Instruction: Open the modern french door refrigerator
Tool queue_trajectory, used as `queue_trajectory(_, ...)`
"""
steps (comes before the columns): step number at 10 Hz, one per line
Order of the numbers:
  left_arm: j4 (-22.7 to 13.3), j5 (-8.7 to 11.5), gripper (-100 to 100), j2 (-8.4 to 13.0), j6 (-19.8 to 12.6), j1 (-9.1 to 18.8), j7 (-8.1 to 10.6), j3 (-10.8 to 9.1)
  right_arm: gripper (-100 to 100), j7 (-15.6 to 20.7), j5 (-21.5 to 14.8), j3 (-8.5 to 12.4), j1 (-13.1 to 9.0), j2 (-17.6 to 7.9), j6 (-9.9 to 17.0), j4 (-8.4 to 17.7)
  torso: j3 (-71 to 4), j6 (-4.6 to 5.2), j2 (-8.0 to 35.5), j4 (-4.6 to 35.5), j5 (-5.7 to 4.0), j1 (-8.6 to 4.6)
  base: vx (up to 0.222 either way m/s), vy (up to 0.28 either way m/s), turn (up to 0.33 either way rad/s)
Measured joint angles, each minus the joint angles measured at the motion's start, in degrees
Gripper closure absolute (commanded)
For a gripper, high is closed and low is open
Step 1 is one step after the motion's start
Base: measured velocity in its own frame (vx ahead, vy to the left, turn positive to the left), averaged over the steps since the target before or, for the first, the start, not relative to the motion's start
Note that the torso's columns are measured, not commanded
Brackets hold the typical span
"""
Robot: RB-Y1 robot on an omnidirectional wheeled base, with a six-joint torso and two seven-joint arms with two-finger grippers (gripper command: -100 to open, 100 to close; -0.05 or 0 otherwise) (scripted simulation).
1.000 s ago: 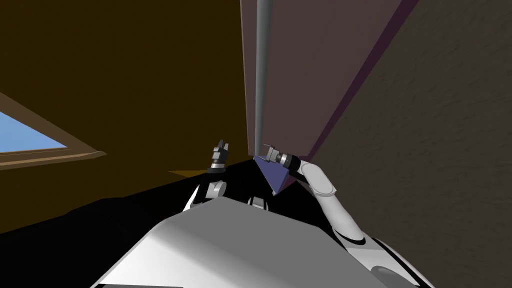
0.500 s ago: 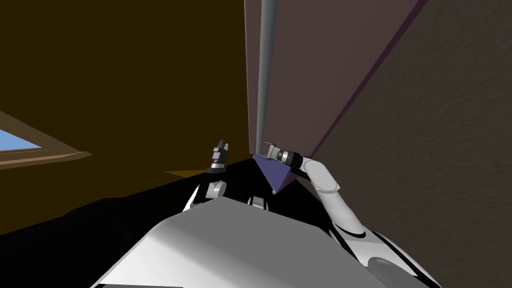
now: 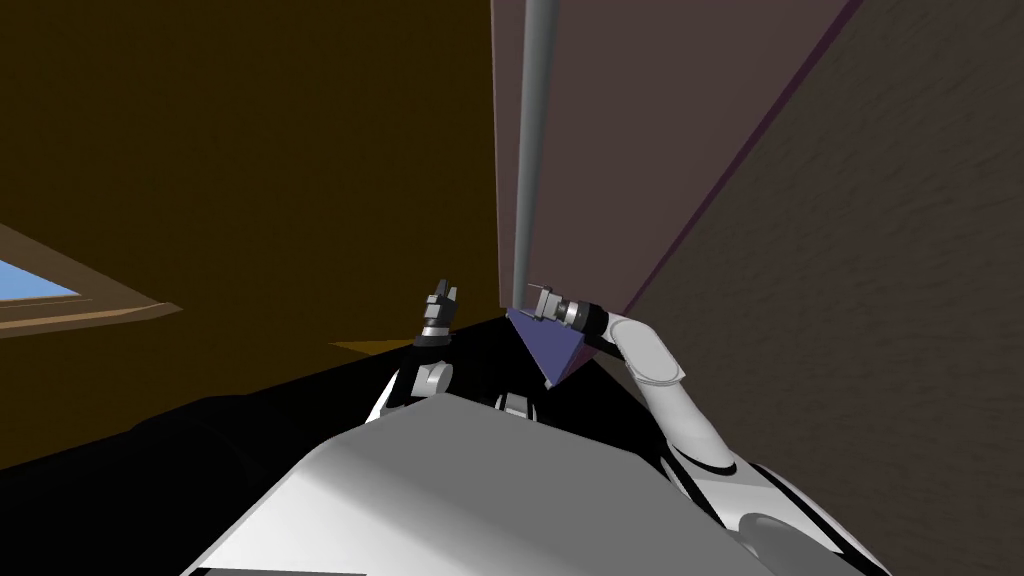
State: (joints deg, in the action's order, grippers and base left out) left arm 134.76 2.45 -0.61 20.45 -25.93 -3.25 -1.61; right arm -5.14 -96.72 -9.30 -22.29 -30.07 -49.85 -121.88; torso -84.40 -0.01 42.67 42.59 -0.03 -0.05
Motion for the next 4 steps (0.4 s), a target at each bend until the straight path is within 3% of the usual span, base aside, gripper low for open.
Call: queue_trajectory(4, 0.0, 0.0, 0, 0.0, 0.0, 0.0, 0.0, 0.0, 0, 0.05, -0.1, -0.12, 0.23, -0.15, -0.25, 0.2, -0.16, -0.01, -0.35, -0.25, 0.04, 0.1, 0.0, 0.0, 0.0)
